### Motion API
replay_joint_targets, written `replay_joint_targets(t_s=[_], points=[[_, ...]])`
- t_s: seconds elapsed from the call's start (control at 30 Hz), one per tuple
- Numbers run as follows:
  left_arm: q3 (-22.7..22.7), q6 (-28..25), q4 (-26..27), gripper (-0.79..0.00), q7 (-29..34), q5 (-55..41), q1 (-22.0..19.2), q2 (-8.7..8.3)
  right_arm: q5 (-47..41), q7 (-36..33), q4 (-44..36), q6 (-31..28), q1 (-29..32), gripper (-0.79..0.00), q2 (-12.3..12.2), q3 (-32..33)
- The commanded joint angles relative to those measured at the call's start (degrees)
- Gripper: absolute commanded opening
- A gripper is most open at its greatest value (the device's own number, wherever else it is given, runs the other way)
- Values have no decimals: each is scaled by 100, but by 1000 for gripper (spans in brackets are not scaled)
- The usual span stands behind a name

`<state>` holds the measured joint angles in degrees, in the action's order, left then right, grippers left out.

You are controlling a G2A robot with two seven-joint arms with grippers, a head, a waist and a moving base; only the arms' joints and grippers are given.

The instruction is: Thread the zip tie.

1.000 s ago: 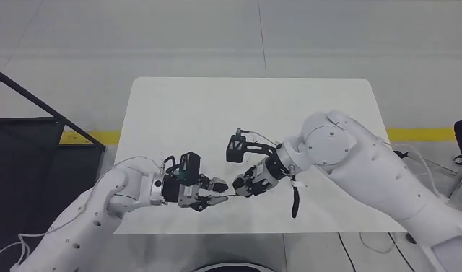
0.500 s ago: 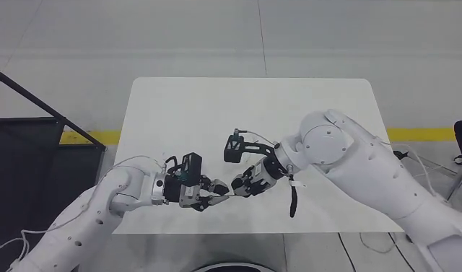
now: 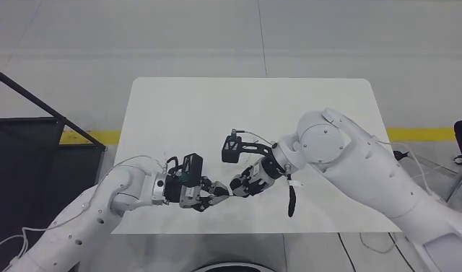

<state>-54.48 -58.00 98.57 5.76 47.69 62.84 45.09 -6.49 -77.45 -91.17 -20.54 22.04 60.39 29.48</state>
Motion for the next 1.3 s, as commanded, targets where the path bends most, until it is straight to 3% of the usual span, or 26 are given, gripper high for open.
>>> replay_joint_targets(t_s=[0.0, 0.2, 0.37, 0.43, 0.53, 0.63, 0.67, 0.7, 0.83, 0.97, 1.03, 1.27], points=[[32, 0, -9, -686, -10, 7, -23, -4, 12, -19, 6, -4, 6, -785, 9, 9], [108, 0, -48, -785, -28, -5, -80, -13, 19, -57, 22, -1, 33, -785, 34, 47], [133, 0, -82, -785, -63, -21, -107, -17, 17, -90, 36, 1, 57, -785, 50, 82], [138, 0, -95, -785, -79, -26, -113, -17, 20, -98, 42, -4, 70, -616, 54, 101], [135, 0, -114, -785, -109, -21, -119, -16, 19, -110, 47, -23, 91, -508, 59, 131], [120, 0, -141, -785, -157, -18, -116, -14, 5, -106, 46, -51, 123, -471, 58, 174], [110, 0, -150, -785, -182, -22, -113, -12, 4, -93, 46, -69, 138, -422, 54, 198], [98, 0, -161, -785, -206, -21, -108, -11, 6, -74, 51, -84, 155, -317, 47, 229], [-12, 0, -203, -785, -402, -45, -55, -11, -10, 42, 60, -214, 291, -126, -11, 413], [-172, 0, -179, -785, -779, -97, 80, -26, 3, 267, 47, -466, 545, -74, -120, 706], [-253, 0, -181, -785, -1017, -154, 163, -41, 110, 431, -20, -628, 720, 0, -187, 867], [-405, 0, -227, -785, -1511, -304, 360, -89, 682, 1241, -436, -1125, 1472, 0, -424, 1481]])
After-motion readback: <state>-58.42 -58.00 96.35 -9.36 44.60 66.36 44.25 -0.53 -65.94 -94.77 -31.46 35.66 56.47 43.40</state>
